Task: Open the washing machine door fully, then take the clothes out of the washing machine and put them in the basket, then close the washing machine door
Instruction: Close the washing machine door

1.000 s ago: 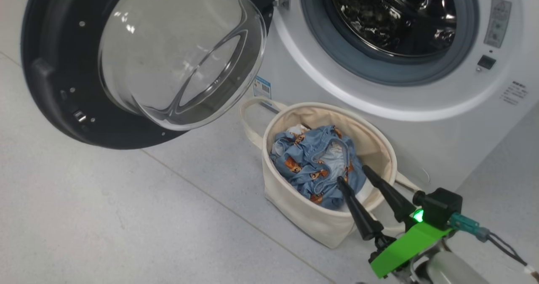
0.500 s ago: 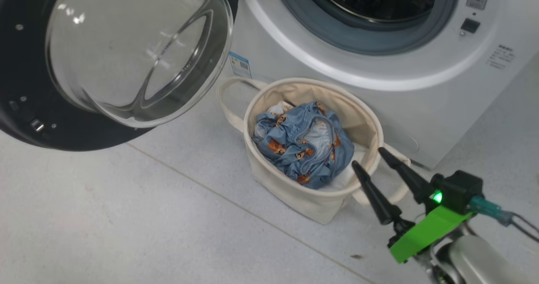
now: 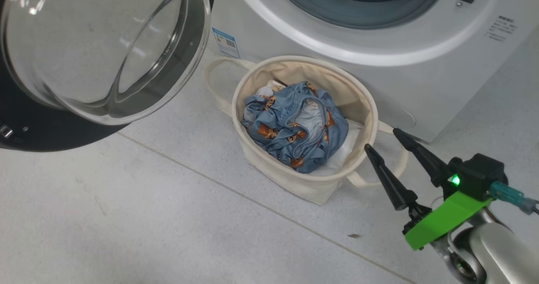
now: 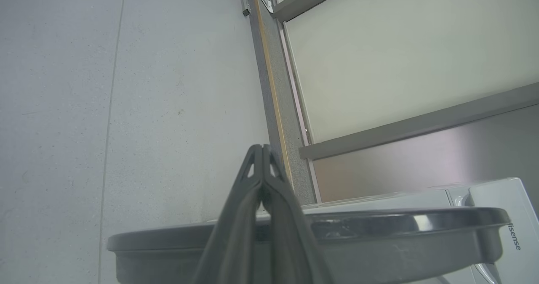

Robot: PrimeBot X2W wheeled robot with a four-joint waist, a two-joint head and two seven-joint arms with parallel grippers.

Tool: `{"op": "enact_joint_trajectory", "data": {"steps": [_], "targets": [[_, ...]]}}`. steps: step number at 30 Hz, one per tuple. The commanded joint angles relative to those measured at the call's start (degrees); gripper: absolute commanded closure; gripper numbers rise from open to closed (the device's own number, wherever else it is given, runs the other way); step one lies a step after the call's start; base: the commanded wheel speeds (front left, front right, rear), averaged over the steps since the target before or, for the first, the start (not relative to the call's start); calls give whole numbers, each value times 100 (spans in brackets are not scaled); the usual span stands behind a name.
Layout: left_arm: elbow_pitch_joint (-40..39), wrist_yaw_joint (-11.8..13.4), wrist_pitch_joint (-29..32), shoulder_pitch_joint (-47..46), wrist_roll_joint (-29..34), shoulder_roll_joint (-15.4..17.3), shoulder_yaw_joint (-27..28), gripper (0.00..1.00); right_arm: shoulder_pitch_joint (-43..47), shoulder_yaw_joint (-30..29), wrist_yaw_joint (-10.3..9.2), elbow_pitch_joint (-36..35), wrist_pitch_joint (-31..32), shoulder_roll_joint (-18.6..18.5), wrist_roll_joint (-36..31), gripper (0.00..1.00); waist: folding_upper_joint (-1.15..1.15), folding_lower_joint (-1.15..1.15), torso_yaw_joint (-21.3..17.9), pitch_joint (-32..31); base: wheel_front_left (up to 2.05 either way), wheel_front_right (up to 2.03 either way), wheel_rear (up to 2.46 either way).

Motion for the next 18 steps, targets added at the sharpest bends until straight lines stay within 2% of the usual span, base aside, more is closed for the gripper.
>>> {"op": "enact_joint_trajectory", "data": {"steps": [1,7,18], "targets": [[-163,-37,-24,-184,47,373,20,100,-44,-1,5,-233,28,-115,-51,0,0,0,-28,34,0,0,0],[-100,-39,60,-253,146,240,-270,100,-21,-119,5,-401,144,-176,-100,0,0,0,-62,119,0,0,0],[-450,-40,829,54,350,146,-1025,100,77,-106,5,-345,65,-58,-82,0,0,0,7,-82,0,0,0]]}}
